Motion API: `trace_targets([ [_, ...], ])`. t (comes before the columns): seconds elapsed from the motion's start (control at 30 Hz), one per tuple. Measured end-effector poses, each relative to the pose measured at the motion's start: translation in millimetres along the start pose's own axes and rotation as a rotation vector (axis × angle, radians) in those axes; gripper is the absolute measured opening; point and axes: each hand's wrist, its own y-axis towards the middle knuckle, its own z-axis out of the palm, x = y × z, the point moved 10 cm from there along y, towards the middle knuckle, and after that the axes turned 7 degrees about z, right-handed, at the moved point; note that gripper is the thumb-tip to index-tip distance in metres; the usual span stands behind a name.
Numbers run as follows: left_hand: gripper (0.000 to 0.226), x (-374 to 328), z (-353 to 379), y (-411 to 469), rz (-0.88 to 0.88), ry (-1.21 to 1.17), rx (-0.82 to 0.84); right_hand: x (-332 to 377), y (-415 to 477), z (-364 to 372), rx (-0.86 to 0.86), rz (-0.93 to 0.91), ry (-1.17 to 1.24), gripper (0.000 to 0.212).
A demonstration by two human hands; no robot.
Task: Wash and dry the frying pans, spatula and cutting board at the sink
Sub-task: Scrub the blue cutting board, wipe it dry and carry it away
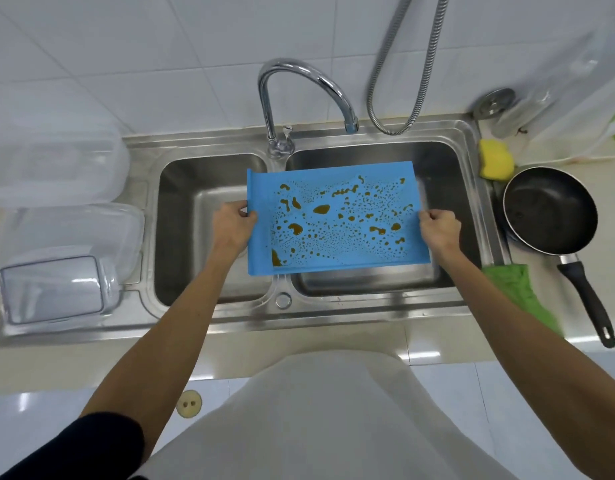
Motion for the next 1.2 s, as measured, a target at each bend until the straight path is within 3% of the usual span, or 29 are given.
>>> trace_targets([
  [0.47,0.032,25,19,54,-0.096,-0.097,-0.012,18,47,38,0.056,0.076,-0.057,0.033],
  [1.0,0.036,29,31,60,-0.14,0.001,0.006,11,62,48,0.103,0.072,-0.049,0.031],
  [1.1,0.038,9,13,62,-0.088,0.094,-0.135,11,62,48,0.11,0.062,-0.045,0.031],
  [1.2,0.038,-26,8,73,0.123,0.058,-0.199,12,61,47,0.111,0.054,-0.039,0.031],
])
